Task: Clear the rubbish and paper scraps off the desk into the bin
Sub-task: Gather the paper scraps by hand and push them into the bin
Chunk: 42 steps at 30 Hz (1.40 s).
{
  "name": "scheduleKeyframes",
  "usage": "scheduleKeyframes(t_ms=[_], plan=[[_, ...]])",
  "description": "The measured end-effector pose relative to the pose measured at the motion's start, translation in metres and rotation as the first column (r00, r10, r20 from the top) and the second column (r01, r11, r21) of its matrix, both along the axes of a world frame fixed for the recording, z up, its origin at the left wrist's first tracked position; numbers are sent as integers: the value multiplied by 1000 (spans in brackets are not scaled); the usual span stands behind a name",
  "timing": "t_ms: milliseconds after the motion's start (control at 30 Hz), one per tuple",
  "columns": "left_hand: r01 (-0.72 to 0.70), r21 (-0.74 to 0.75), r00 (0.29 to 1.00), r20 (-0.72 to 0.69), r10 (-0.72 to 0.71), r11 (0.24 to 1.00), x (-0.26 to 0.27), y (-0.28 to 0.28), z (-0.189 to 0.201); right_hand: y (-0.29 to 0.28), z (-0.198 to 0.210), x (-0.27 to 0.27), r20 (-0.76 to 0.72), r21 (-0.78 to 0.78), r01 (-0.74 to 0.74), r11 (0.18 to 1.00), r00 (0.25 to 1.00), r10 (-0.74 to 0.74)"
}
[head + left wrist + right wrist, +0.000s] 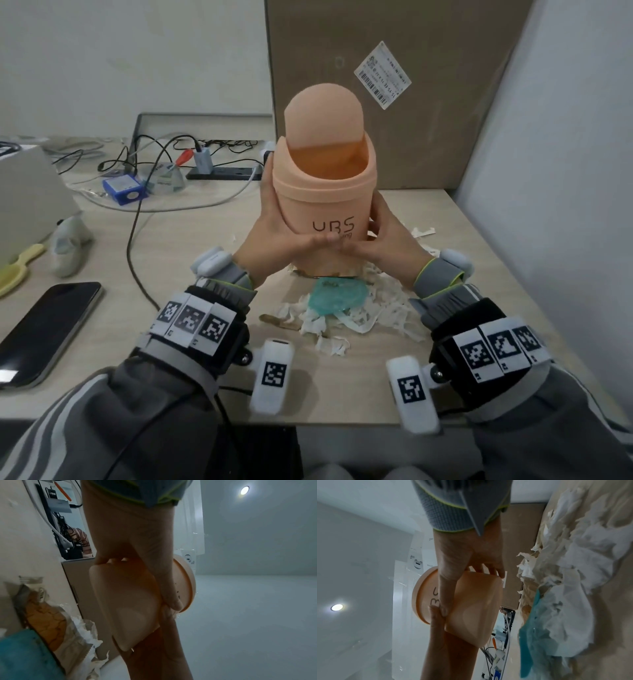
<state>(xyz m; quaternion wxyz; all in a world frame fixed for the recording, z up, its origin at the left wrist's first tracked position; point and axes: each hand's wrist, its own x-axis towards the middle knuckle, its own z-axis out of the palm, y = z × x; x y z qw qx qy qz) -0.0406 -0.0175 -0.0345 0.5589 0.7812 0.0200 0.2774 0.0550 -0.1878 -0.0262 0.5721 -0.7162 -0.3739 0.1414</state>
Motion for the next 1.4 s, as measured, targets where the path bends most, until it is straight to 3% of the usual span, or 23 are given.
scheduleKeyframes(t_ms=[167,467,533,667,833,933,1000,1100,1200,1300,1400], plan=[[-60,-133,996,57,68,989,3,9,-11,2,-5,12,-106,103,-60,993,992,71],[-158,-284,976,99,193,946,7,25,-22,0,-15,23,-55,171,222,960,975,-216],[-198,-301,967,95,236,933,7,27,-24,-4,-17,23,40,84,198,977,979,-202],[-239,-303,954,104,281,923,7,29,-25,-9,-20,14,136,-248,-4,969,990,39],[-265,-291,948,98,304,919,8,30,-26,-10,-17,7,222,-642,-124,757,915,338],[-265,-282,948,98,303,922,8,31,-26,-9,-21,5,180,-719,-214,661,861,475],[-265,-266,949,96,300,927,9,30,-27,-9,-23,4,189,-741,-207,638,848,494],[-274,-261,948,87,305,926,9,30,-28,-8,-23,3,213,-714,-182,676,864,457],[-274,-271,948,83,306,923,10,32,-30,-7,-23,4,232,-605,-156,781,904,360],[-279,-286,947,74,311,917,9,33,-31,-7,-24,7,229,-399,-82,913,956,186],[-297,-304,940,75,333,905,9,34,-29,-7,-22,9,95,-110,4,994,995,6]])
